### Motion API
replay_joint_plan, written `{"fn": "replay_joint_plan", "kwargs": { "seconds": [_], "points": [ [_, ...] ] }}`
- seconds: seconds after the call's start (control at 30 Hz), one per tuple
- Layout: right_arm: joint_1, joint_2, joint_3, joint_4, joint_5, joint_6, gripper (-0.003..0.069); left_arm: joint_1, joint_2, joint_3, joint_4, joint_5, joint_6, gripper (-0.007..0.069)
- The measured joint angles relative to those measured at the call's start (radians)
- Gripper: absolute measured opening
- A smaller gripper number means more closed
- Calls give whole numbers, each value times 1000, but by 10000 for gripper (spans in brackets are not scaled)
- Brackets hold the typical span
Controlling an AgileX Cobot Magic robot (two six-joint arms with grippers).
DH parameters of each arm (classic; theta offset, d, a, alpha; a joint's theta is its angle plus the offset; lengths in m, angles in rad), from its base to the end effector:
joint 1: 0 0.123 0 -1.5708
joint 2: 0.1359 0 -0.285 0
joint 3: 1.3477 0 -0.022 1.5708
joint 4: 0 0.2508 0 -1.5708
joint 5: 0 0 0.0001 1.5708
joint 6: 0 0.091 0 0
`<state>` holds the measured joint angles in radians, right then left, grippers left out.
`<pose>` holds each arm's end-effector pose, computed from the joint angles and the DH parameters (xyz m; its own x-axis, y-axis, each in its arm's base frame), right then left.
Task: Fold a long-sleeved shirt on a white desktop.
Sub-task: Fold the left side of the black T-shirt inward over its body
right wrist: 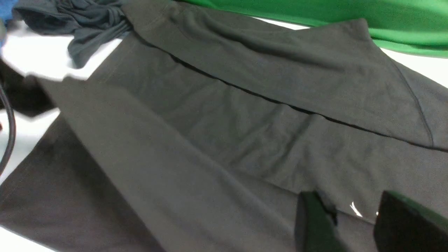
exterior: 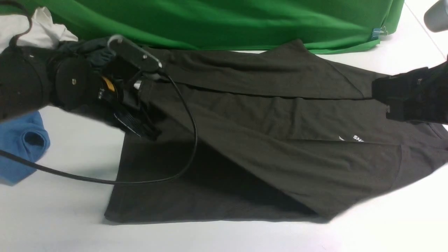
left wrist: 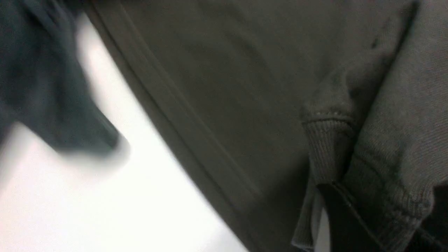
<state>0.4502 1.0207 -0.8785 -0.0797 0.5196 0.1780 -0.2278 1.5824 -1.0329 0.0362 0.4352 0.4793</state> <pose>0.1936 0.0896 0.3427 -0.5294 -0.1354 -0.8375 -0.3495 0.9343 0.0699 0.3246 -0.0738 0.2416 -0.5576 0.6322 -0.5379 0.5619 0.7645 0.3161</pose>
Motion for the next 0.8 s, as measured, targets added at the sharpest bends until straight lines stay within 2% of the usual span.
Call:
{"fn": "replay_joint_plan", "kwargs": {
  "seconds": [0.1,0.2,0.37,0.4,0.5,0.53,0.6,0.63,0.7,0.8],
  "points": [
    [0,0,0,0,0,-3,241,0,11,-1,38,-107,104,43],
    [0,0,0,0,0,-5,241,0,45,-2,45,-134,161,47],
    [0,0,0,0,1,-5,241,0,136,2,63,-107,122,102],
    [0,0,0,0,1,-5,241,0,163,8,83,-105,100,136],
    [0,0,0,0,1,-6,241,0,214,29,140,-104,22,318],
    [0,0,0,0,1,-6,241,0,214,29,140,-104,22,332],
    [0,0,0,0,1,-6,241,0,204,33,152,-108,-18,537],
    [0,0,0,0,1,-6,241,0,194,33,154,-121,-28,587],
    [0,0,0,0,0,-6,241,0,157,33,156,-160,-56,646],
    [0,0,0,0,-12,-6,241,0,74,34,155,-295,-130,684]
  ]
}}
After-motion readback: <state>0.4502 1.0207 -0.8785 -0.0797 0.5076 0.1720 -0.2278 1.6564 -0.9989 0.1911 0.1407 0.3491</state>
